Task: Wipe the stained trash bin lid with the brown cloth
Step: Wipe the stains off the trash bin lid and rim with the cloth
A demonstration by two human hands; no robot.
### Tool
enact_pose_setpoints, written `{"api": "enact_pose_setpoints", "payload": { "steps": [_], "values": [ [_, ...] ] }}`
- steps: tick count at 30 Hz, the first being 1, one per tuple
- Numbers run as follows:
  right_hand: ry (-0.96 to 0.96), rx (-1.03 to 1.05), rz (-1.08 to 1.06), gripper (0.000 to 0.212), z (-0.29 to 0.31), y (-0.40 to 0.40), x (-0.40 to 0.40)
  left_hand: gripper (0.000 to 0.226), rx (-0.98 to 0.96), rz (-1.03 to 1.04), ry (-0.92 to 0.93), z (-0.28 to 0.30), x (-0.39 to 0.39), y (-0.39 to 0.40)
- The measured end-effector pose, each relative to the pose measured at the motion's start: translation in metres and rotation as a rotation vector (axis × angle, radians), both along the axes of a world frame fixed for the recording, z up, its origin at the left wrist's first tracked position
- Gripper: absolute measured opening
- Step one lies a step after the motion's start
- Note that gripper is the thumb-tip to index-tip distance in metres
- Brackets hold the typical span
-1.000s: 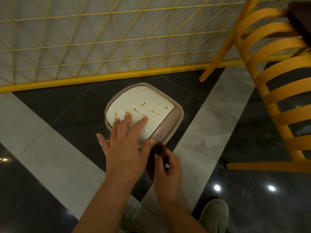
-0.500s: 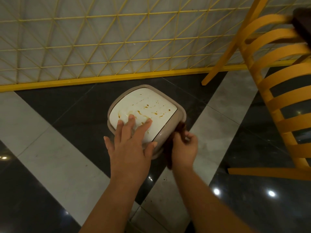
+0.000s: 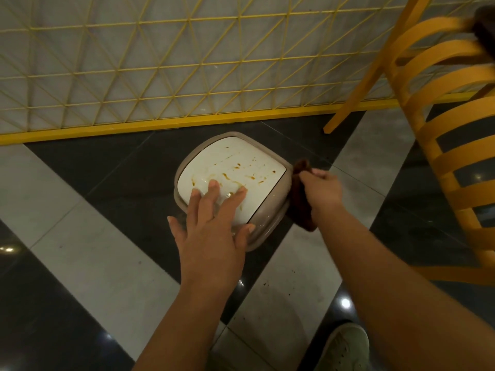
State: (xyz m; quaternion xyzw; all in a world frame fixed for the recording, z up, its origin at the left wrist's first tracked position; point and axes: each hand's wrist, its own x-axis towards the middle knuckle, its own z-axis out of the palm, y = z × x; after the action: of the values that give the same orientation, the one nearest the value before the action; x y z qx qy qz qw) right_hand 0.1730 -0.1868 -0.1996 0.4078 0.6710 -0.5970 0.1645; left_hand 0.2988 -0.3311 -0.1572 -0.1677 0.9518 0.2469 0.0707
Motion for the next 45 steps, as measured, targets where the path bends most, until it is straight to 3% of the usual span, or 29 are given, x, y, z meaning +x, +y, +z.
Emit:
{"api": "enact_pose_setpoints", "payload": {
  "steps": [5, 8, 13, 16, 21, 24, 26, 31, 37, 40, 45],
  "values": [
    [0.058, 0.030, -0.042, 0.016, -0.001, -0.010, 0.000, 0.062, -0.002, 0.005, 0.022, -0.002, 0.000, 0.001],
    [0.102, -0.058, -0.262, 0.010, -0.014, -0.030, 0.052, 0.061, -0.019, 0.009, 0.031, -0.002, 0.000, 0.003],
    [0.065, -0.209, -0.315, 0.012, -0.026, -0.071, 0.136, 0.059, -0.088, 0.009, 0.041, 0.000, 0.001, 0.006],
    [0.011, -0.226, -0.177, 0.015, -0.026, -0.065, 0.137, 0.055, -0.154, -0.004, 0.037, 0.005, 0.002, 0.008],
    [-0.065, -0.124, 0.232, 0.019, -0.019, -0.013, 0.105, 0.050, -0.274, -0.006, 0.127, 0.017, 0.004, -0.004],
    [-0.078, -0.038, 0.416, 0.015, -0.015, 0.013, 0.090, 0.056, -0.271, -0.059, 0.074, 0.018, 0.005, -0.015],
    [-0.035, 0.007, 0.427, 0.014, -0.013, 0.019, 0.081, 0.062, -0.229, -0.140, 0.011, 0.017, 0.006, -0.019],
    [0.119, 0.014, 0.205, 0.016, -0.016, 0.010, 0.076, 0.078, -0.211, -0.194, -0.035, 0.015, 0.010, -0.025],
    [0.061, -0.123, -0.253, 0.016, -0.021, -0.034, 0.130, 0.076, -0.241, -0.149, 0.010, 0.010, 0.006, -0.019],
    [0.012, -0.219, -0.289, 0.023, -0.015, -0.056, 0.146, 0.075, -0.241, -0.134, 0.015, 0.008, 0.007, -0.020],
    [-0.041, -0.160, -0.293, 0.020, -0.018, -0.019, 0.121, 0.073, -0.185, -0.114, 0.017, 0.008, 0.006, -0.021]
  ]
}}
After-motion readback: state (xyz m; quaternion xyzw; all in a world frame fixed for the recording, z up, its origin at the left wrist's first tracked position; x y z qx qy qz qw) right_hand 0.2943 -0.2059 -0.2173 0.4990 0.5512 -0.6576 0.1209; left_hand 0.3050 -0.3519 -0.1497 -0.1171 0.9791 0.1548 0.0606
